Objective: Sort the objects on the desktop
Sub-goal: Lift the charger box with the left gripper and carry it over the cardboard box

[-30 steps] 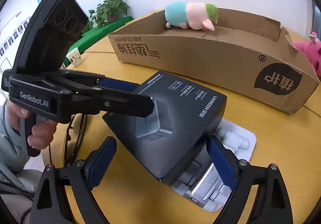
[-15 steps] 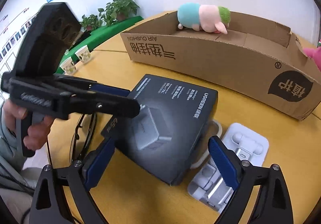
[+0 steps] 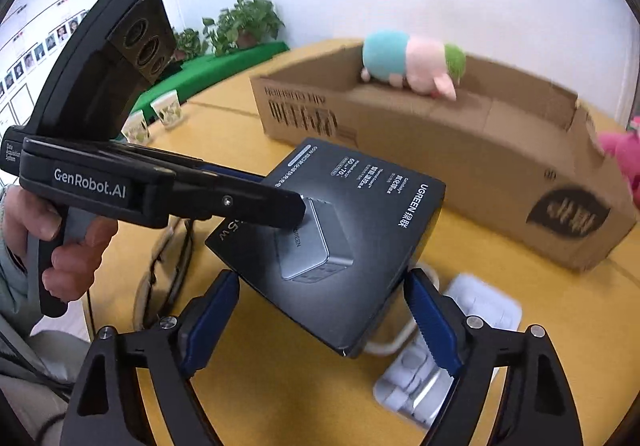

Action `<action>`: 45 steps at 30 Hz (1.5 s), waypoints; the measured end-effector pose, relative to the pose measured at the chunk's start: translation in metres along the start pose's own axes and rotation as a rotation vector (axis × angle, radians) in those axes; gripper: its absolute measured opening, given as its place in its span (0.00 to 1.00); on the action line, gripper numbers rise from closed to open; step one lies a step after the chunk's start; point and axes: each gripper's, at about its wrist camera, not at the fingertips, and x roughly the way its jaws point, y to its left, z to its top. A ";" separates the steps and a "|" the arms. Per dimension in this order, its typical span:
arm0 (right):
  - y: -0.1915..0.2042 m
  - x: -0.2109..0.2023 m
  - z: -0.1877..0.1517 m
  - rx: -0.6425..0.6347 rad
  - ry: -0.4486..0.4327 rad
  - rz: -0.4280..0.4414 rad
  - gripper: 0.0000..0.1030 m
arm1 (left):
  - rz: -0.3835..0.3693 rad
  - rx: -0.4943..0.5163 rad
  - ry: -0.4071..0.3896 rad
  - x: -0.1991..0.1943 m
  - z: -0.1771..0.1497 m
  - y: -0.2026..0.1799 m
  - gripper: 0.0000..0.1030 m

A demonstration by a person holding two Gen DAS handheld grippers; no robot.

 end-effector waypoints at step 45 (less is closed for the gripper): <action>-0.033 -0.017 0.302 -0.205 -0.360 -0.094 0.82 | 0.126 0.233 -0.442 -0.099 0.255 -0.002 0.44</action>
